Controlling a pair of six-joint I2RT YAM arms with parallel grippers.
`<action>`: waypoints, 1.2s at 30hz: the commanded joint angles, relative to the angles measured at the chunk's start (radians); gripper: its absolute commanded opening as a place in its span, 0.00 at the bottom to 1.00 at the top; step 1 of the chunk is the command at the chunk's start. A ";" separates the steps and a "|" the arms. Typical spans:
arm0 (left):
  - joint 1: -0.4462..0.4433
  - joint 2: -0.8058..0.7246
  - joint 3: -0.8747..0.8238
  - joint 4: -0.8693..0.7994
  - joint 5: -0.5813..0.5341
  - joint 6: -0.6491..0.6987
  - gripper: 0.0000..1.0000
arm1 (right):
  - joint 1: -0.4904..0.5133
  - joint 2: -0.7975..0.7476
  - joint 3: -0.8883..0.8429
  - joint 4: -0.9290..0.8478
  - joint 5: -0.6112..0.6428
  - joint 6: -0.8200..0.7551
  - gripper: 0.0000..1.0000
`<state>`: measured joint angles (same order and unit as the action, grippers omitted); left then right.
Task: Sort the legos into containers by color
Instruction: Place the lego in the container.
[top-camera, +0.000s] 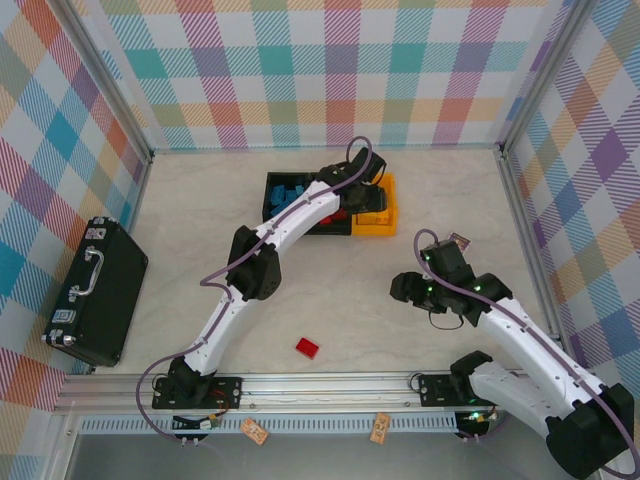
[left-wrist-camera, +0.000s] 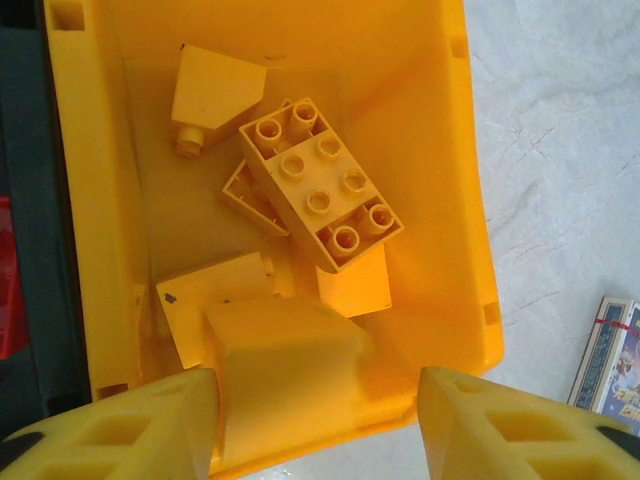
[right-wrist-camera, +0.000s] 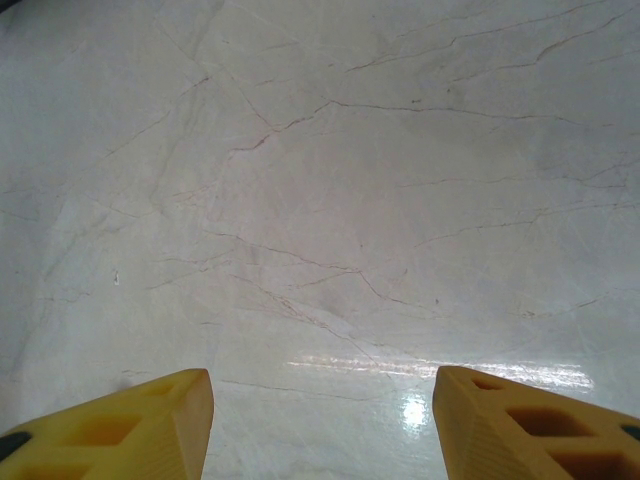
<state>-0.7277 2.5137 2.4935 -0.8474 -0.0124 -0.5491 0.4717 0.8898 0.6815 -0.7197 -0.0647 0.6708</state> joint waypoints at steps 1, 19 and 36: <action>0.006 -0.006 0.034 -0.018 -0.008 0.018 0.57 | -0.005 0.003 -0.007 0.011 -0.012 -0.001 0.60; -0.031 -0.220 -0.244 0.062 0.039 0.042 0.57 | -0.005 -0.009 -0.028 0.030 -0.028 0.005 0.61; 0.033 -0.763 -1.116 0.368 0.133 -0.065 0.57 | 0.038 0.083 0.047 0.130 -0.237 -0.182 0.63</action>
<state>-0.7300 1.8347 1.4891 -0.5442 0.0872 -0.5613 0.4870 0.9543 0.6838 -0.6346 -0.2310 0.5514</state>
